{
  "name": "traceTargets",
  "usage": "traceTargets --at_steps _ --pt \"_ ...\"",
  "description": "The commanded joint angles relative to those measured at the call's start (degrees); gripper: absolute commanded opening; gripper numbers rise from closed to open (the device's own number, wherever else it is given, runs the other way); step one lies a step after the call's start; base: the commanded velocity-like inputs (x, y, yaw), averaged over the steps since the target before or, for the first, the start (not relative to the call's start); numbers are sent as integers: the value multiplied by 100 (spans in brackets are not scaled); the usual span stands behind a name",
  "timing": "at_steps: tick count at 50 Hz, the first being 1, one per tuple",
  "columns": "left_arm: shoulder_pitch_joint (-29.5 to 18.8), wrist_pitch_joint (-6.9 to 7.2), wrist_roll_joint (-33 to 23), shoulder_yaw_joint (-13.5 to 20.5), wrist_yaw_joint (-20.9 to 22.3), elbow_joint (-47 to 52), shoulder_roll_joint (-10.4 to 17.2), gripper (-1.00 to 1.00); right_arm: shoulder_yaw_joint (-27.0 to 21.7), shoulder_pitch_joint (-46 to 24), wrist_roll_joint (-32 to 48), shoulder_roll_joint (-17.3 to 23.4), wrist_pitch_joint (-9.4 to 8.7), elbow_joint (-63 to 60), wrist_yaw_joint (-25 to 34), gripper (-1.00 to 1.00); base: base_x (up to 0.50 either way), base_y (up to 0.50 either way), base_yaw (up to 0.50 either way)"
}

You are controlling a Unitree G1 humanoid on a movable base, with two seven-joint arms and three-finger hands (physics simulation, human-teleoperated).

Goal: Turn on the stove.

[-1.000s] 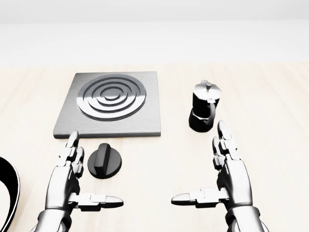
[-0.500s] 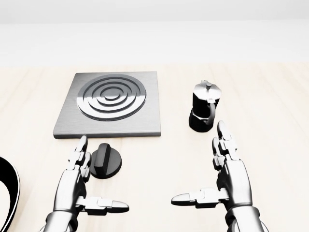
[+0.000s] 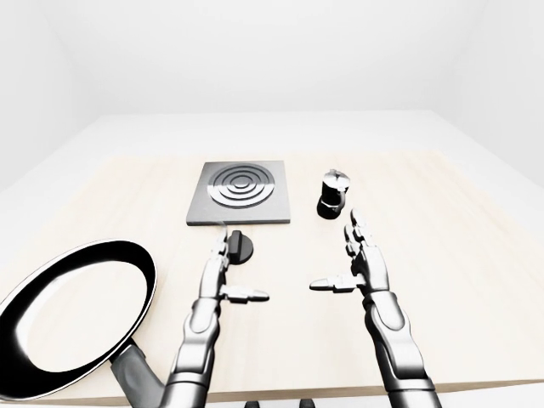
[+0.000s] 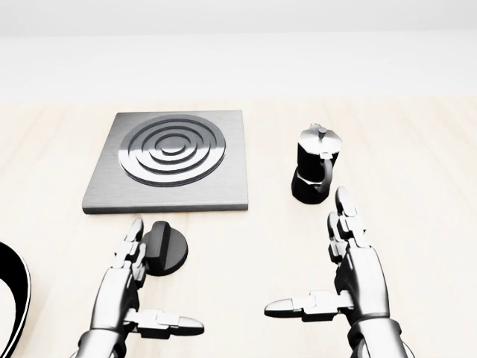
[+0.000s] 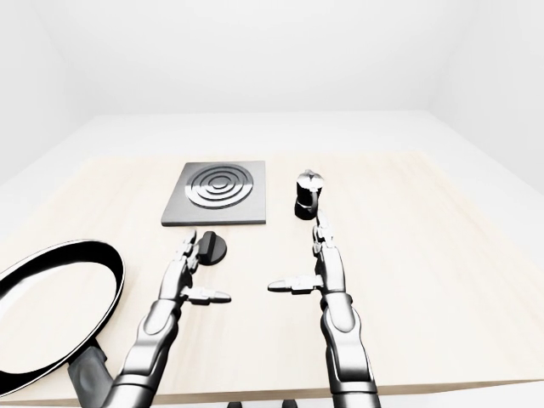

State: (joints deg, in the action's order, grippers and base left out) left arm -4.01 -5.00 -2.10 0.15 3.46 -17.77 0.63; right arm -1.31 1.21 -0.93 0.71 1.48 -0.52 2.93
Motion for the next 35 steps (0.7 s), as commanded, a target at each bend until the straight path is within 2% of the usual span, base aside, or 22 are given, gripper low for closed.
traceTargets --at_steps 1,5,10,11,12,15,17,18,21,23,24,25,26,27,28,29,35 --pt "68 0 -57 -86 30 124 -36 100 -1 0 2 0 -8 -12 -4 100 0 0 0" --pt "141 17 -109 -160 58 245 -67 100 -14 -21 -7 4 -8 15 -5 100 0 0 0" --pt "258 132 -180 -274 119 490 -108 100 -8 -20 -4 2 -36 -11 -13 100 0 0 0" --pt "266 106 -213 -310 123 466 -121 100 -11 -25 -7 2 -11 23 -11 100 0 0 0" --pt "242 0 -220 -309 120 302 -125 100 -9 -21 -6 2 -17 12 -12 100 0 0 0" --pt "242 55 -253 -342 131 371 -140 100 -9 -21 -8 2 -15 16 -10 100 0 0 0" --pt "246 0 -283 -371 125 264 -157 100 -11 -23 -11 3 -14 23 -8 100 0 0 0" --pt "299 102 -319 -434 146 471 -178 100 -5 -16 -7 2 -23 5 -7 100 0 0 0" --pt "350 148 -370 -512 152 570 -206 100 -8 -13 -10 2 1 29 -2 100 0 0 0" --pt "357 132 -403 -559 151 557 -223 100 -10 -18 -14 2 20 62 2 100 0 0 0" --pt "337 15 -415 -568 141 414 -228 100 -8 -14 -14 2 7 46 2 100 0 0 0" --pt "344 80 -440 -600 149 473 -240 100 -6 -10 -14 3 -9 25 3 100 0 0 0" --pt "345 84 -442 -602 150 477 -241 100 -6 -9 -14 3 -10 24 3 100 0 0 0" --pt "317 5 -446 -601 145 371 -243 100 -11 -19 -18 4 -19 27 3 100 0 0 0" --pt "313 0 -447 -600 145 361 -243 100 -11 -20 -18 4 -20 27 3 100 0 0 0" --pt "306 60 -449 -599 154 421 -243 100 -7 -16 -17 1 -29 18 2 100 0 0 0" --pt "430 101 -384 -530 84 1042 -217 100 1 -22 -14 -2 -19 41 0 100 0 0 0"
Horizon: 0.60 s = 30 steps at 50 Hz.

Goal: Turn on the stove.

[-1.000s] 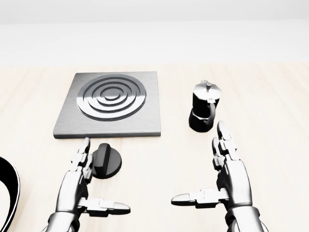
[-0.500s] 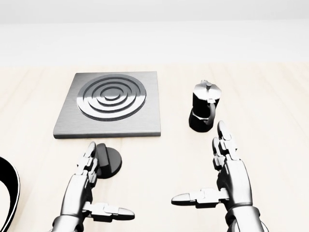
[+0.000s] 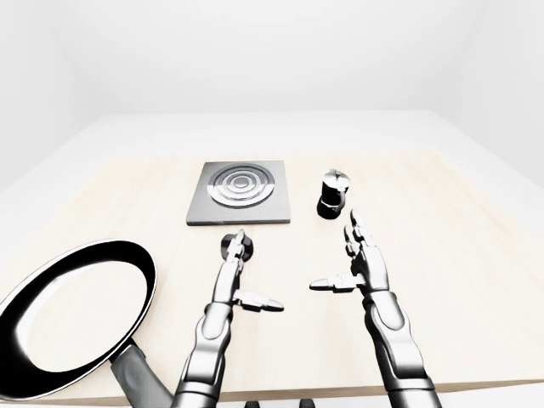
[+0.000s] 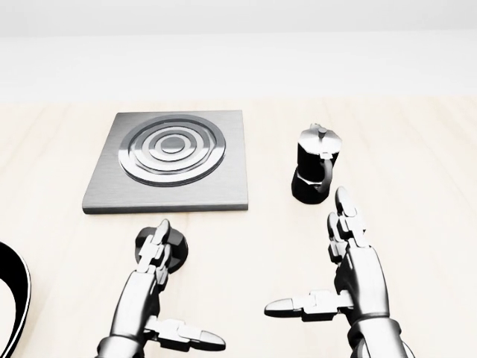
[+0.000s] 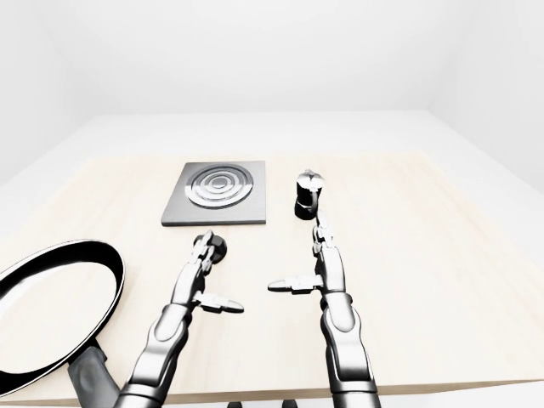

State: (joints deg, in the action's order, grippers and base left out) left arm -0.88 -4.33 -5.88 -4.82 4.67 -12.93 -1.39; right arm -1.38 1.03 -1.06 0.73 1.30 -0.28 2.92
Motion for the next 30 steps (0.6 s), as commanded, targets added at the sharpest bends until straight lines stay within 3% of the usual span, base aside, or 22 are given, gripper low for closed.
traceTargets --at_steps 1,6,19,22,23,25,29,30 --pt "156 25 -2 -46 -41 710 -8 100 9 -3 0 -3 -5 12 1 100 0 0 0" --pt "424 -67 33 -121 -73 1547 19 100 5 -2 -5 -1 4 29 9 100 0 0 0" --pt "956 -67 -111 -353 -304 3313 120 100 7 2 1 -1 6 30 13 100 0 0 0" --pt "1026 6 -130 -386 -342 3669 139 100 9 6 2 0 -11 10 13 100 0 0 0" --pt "1095 -67 -113 -394 -366 3726 151 100 8 7 2 -1 1 23 14 100 0 0 0" --pt "1145 -67 -126 -406 -401 3896 170 100 10 4 4 -1 -7 17 13 100 0 0 0" --pt "1277 112 -182 -448 -431 4341 214 100 7 4 3 -1 -18 6 11 100 0 0 0" --pt "1353 330 -99 -460 -384 4770 225 100 12 9 10 -2 -25 -11 8 100 0 0 0"
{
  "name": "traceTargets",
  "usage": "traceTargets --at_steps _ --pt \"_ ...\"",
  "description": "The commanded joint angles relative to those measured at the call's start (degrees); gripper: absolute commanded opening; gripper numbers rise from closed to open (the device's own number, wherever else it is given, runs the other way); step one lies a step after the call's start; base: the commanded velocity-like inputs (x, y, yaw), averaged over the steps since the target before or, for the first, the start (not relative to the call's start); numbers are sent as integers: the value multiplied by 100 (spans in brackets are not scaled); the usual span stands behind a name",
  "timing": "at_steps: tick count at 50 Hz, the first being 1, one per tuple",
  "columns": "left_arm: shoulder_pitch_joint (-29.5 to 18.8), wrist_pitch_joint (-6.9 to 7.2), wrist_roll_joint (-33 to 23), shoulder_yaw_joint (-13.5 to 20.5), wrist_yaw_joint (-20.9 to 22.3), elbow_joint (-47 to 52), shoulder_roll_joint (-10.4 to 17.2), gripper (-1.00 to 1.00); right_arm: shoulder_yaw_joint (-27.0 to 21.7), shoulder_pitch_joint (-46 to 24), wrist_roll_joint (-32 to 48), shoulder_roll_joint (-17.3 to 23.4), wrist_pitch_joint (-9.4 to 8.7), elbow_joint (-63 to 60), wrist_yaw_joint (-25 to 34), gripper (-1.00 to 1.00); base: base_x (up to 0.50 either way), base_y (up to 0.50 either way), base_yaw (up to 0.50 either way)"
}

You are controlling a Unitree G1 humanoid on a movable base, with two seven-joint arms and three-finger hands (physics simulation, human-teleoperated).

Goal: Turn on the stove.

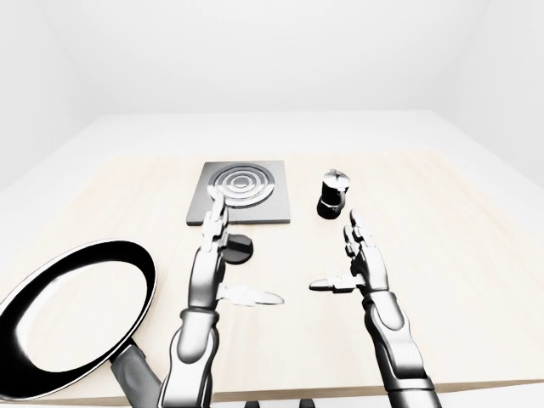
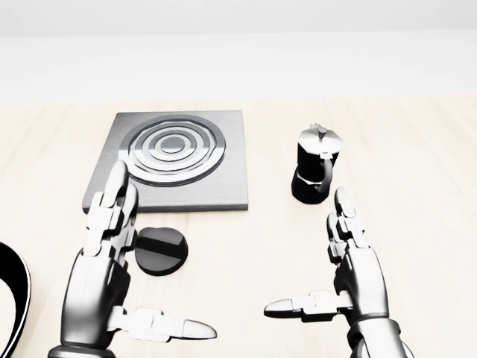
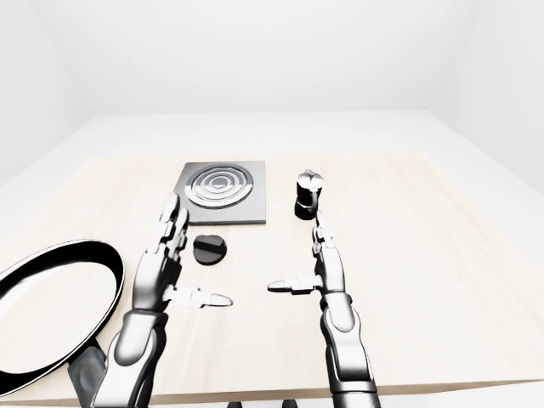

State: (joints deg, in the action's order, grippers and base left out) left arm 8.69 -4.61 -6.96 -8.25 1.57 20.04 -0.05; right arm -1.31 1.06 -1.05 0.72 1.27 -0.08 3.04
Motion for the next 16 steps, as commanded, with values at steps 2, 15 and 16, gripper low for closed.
traceTargets --at_steps 2,15,16 --pt "478 504 -102 -162 -123 1890 120 100 3 1 6 -2 -30 -29 -6 100 0 0 0" --pt "910 961 -481 -563 -293 3943 333 100 -21 -24 -3 5 -12 6 -17 100 0 0 0" --pt "998 961 -506 -605 -259 3981 321 100 -21 -24 -3 6 -30 -12 -20 100 0 0 0"
